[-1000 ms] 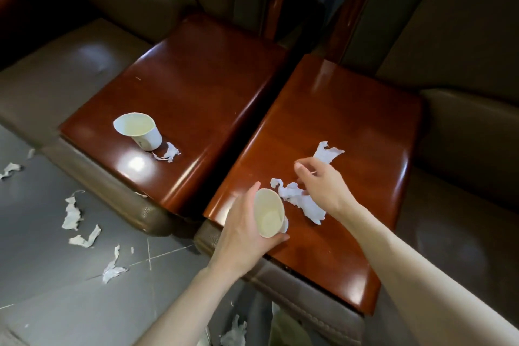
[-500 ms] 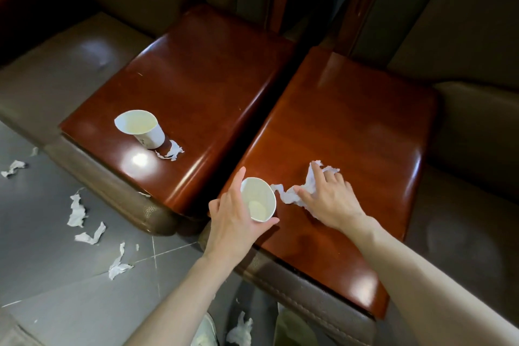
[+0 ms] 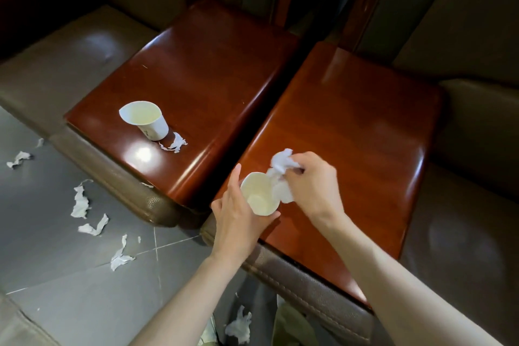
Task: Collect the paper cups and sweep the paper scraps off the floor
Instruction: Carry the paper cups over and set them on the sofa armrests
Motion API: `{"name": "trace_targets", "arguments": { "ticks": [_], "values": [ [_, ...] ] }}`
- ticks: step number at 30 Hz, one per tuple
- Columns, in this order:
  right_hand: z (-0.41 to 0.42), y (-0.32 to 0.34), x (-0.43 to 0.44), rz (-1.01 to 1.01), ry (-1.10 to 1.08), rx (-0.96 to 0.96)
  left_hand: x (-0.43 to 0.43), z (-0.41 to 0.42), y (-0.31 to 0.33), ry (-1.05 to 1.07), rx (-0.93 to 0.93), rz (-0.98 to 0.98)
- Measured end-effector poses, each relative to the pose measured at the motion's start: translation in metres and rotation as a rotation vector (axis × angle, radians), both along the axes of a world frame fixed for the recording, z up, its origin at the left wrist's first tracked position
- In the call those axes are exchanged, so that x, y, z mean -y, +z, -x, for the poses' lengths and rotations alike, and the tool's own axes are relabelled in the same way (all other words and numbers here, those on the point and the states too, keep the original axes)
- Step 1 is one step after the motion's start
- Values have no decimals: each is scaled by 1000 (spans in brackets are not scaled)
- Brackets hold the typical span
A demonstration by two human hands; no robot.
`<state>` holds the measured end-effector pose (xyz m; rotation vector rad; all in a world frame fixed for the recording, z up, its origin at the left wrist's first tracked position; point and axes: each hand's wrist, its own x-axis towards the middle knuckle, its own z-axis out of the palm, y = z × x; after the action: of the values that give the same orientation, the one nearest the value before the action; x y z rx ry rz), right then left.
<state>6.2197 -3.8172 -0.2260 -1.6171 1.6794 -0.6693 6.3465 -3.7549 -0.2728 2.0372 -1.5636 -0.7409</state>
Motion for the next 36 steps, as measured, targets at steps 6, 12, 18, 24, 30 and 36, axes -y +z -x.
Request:
{"name": "trace_targets", "arguments": {
  "ticks": [6, 12, 18, 24, 30, 36],
  "values": [
    [-17, 13, -12, -55, 588, -116, 5, -3, 3, -6, 56, 135],
    [-17, 14, -7, 79, 380, -60, 3, -17, 13, 59, 45, 144],
    [-41, 27, 1, -81, 621, -72, 4, -34, 24, 177, 24, 180],
    [-90, 37, 21, -191, 323, 230, 4, -84, 22, 336, -42, 116],
    [-167, -7, 65, -277, 292, -25, 14, -180, 7, 423, 67, 86],
    [-237, -59, 80, -363, 186, -96, 27, -273, 10, 433, 51, -24]
  ]
}}
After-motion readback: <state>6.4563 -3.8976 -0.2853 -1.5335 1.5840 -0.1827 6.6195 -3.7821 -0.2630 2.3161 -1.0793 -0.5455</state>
